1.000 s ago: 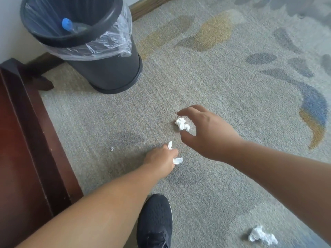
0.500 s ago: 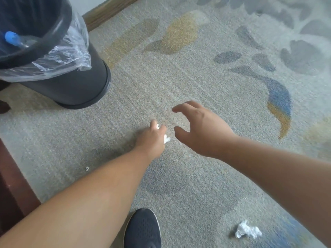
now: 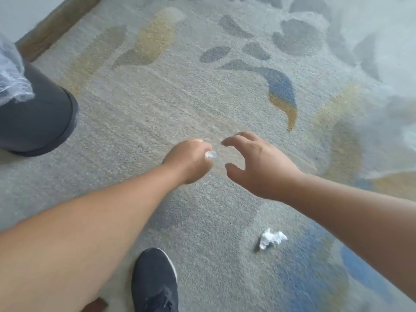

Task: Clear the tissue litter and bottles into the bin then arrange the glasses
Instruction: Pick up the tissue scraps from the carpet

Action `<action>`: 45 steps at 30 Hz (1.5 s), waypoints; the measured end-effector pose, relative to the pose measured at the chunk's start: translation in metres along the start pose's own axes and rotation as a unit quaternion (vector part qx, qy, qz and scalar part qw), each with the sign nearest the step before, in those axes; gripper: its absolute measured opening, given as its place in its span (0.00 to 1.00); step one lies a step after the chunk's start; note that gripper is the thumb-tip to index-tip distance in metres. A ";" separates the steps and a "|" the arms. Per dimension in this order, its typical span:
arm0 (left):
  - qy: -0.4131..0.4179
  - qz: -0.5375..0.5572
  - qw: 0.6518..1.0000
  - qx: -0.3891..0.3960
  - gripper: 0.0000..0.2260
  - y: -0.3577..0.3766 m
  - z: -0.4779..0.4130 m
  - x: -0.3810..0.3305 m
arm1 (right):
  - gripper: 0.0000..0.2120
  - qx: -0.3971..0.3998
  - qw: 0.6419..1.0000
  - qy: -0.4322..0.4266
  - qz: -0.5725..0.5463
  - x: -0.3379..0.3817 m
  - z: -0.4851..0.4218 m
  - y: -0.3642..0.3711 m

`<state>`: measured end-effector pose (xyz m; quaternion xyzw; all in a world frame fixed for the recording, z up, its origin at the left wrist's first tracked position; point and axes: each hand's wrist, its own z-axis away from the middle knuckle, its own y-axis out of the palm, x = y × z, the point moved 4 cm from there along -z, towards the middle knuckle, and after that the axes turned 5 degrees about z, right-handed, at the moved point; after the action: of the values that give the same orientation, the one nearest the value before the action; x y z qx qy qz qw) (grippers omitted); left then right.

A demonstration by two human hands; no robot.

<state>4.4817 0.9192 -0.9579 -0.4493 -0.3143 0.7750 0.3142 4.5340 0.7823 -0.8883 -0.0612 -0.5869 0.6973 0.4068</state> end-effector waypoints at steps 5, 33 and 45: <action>0.113 -0.040 0.993 0.000 0.13 0.010 0.004 -0.057 | 0.24 0.019 0.999 0.048 -0.008 -0.049 0.062 0.026; 0.297 -0.155 0.937 0.096 0.10 0.101 0.020 -0.147 | 0.07 0.084 0.982 0.170 -0.002 -0.116 0.132 0.179; 0.327 -0.139 0.927 0.123 0.11 0.123 0.023 -0.205 | 0.07 -0.027 0.953 0.266 -0.142 -0.169 0.203 0.135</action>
<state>4.5178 0.6819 -0.9411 -0.5873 -0.1556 0.5660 0.5573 4.4644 0.5208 -1.0095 -0.1712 -0.4784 0.5746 0.6416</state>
